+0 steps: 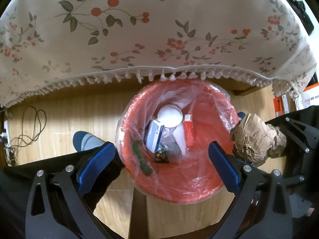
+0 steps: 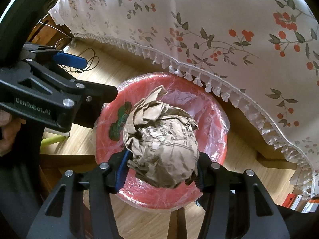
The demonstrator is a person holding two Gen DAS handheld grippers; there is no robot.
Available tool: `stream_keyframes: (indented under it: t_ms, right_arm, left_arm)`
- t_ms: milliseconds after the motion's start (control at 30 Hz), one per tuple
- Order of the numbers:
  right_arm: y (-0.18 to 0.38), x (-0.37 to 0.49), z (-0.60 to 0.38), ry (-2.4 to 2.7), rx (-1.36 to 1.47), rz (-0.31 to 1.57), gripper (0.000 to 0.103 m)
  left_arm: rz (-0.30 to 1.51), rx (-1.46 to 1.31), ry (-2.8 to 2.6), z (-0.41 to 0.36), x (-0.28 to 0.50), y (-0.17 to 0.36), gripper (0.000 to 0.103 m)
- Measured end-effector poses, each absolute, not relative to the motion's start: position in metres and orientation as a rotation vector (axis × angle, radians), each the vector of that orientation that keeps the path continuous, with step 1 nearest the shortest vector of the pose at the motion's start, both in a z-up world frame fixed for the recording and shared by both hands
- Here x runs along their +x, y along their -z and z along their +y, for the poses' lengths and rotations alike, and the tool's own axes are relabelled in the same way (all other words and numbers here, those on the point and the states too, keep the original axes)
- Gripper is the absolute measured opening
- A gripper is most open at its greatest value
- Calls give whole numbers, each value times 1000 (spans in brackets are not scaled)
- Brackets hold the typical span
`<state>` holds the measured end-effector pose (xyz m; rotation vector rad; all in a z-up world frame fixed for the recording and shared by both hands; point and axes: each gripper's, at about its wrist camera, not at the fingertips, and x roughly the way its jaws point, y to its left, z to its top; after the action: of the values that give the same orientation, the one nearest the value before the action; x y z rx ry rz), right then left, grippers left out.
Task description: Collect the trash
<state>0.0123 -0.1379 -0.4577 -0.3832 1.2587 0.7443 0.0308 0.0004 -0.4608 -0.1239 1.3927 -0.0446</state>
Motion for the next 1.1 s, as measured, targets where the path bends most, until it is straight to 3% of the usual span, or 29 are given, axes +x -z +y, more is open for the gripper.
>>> stream_keyframes:
  t_ms: [300,467,767,1100]
  right_arm:
    - [458,12,-137,-749,-389,1258,61]
    - [457,12,-137,-758,-380,1250,80]
    - [449,11,-138,-752,-369,1231,94]
    - [421,14,-150,-699,-318,1189,98]
  left_arm:
    - [1394,-120,33,1,31,461,97]
    - [1398,-116,28,1,32,462,97]
    - [1407,-108,21,0,31,463,97]
    - [1373,-44,8,-8,27,449,97]
